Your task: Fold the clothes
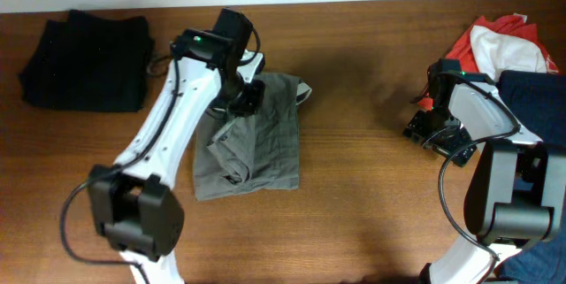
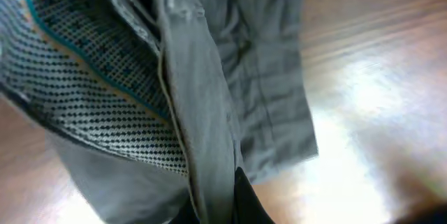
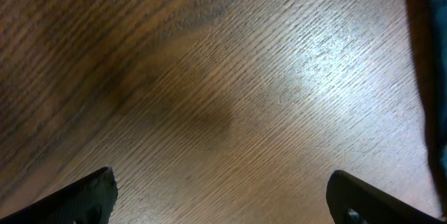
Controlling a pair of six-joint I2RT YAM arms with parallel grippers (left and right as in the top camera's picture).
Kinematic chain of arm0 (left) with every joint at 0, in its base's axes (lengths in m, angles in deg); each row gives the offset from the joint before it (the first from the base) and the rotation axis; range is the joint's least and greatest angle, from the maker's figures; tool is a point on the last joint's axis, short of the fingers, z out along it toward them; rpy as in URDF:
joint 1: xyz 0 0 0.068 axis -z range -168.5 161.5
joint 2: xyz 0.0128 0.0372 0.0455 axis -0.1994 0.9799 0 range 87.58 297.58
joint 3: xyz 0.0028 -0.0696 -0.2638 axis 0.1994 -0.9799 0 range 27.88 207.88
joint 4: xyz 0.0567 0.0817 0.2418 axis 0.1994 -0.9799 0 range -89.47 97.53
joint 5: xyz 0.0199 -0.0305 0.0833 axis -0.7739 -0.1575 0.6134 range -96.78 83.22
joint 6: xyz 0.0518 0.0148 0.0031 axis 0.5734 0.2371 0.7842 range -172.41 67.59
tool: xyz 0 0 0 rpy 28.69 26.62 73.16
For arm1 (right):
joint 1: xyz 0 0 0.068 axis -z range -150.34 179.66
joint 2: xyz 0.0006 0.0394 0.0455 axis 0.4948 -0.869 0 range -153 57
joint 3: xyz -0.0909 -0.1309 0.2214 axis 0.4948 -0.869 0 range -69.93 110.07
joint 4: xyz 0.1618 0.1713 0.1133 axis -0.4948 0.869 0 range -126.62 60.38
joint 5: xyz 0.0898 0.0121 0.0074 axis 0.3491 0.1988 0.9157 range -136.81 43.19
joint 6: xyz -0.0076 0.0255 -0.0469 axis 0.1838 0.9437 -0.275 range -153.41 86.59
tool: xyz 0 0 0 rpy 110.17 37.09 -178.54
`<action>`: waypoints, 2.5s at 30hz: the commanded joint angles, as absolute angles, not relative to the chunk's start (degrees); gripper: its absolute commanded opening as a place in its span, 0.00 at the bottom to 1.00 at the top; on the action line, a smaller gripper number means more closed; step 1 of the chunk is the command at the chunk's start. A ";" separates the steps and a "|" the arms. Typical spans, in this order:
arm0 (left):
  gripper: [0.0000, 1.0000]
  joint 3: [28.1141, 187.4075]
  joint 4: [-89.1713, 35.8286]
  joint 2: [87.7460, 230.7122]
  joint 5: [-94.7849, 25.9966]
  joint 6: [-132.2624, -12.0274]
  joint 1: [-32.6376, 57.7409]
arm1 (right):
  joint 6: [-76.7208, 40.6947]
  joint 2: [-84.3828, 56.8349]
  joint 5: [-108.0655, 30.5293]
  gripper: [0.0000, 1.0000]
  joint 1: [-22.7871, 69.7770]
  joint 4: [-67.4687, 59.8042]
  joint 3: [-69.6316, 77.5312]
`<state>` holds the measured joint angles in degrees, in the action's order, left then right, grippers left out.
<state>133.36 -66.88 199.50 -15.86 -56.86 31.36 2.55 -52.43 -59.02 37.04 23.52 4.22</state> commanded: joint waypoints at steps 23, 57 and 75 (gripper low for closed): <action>0.36 111.63 -45.59 204.24 -31.71 -57.56 39.86 | 2.88 -51.09 -60.16 0.99 37.23 23.54 5.03; 0.80 103.65 -43.12 204.05 -39.99 -47.59 8.10 | 2.88 -51.09 -60.16 0.99 37.23 23.52 5.03; 0.01 123.43 -26.79 204.02 6.63 -56.77 8.65 | 2.88 -51.09 -60.16 0.99 37.23 23.54 5.01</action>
